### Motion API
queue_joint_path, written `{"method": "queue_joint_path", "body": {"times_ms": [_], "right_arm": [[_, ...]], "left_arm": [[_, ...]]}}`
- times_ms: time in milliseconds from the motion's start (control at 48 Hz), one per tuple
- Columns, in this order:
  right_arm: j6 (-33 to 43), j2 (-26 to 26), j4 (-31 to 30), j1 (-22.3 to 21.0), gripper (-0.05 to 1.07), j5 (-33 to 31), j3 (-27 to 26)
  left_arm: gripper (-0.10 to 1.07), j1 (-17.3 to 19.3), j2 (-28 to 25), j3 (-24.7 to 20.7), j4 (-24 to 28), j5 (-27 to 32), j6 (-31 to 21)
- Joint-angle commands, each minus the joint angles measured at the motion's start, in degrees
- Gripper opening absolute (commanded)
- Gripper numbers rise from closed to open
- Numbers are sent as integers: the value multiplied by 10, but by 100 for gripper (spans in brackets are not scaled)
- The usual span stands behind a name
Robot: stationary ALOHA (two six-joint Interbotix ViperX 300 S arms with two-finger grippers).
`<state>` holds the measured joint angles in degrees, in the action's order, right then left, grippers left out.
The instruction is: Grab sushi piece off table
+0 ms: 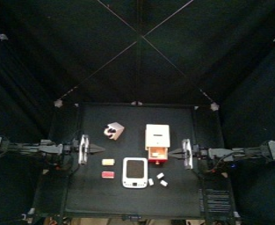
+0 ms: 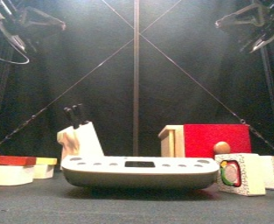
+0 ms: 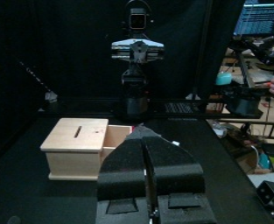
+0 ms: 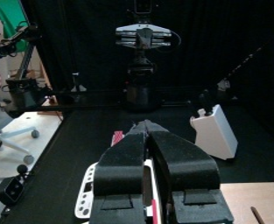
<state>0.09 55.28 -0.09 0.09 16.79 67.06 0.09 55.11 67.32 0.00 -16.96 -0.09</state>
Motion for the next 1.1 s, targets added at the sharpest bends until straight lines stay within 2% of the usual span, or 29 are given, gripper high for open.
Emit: {"method": "queue_joint_path", "body": {"times_ms": [0,208,479,604,729,833,1083], "right_arm": [[17,-9,33,4,3,2,-13],[104,-53,190,6,6,-33,-53],[187,-104,232,2,6,-206,-138],[253,-119,249,-14,6,-285,-156],[327,-126,233,-25,6,-374,-164],[381,-125,196,-34,6,-445,-175],[565,-126,36,-31,8,-581,-203]], "left_arm": [[-6,-8,-8,4,8,-8,3],[-3,-11,-11,16,19,-10,0],[-3,-17,-11,18,20,-10,1],[-3,-17,-11,20,19,-10,0],[-3,-18,-11,24,19,-10,-2],[-3,-19,-11,27,18,-11,-2],[-3,-19,-11,33,17,-18,-2]]}}
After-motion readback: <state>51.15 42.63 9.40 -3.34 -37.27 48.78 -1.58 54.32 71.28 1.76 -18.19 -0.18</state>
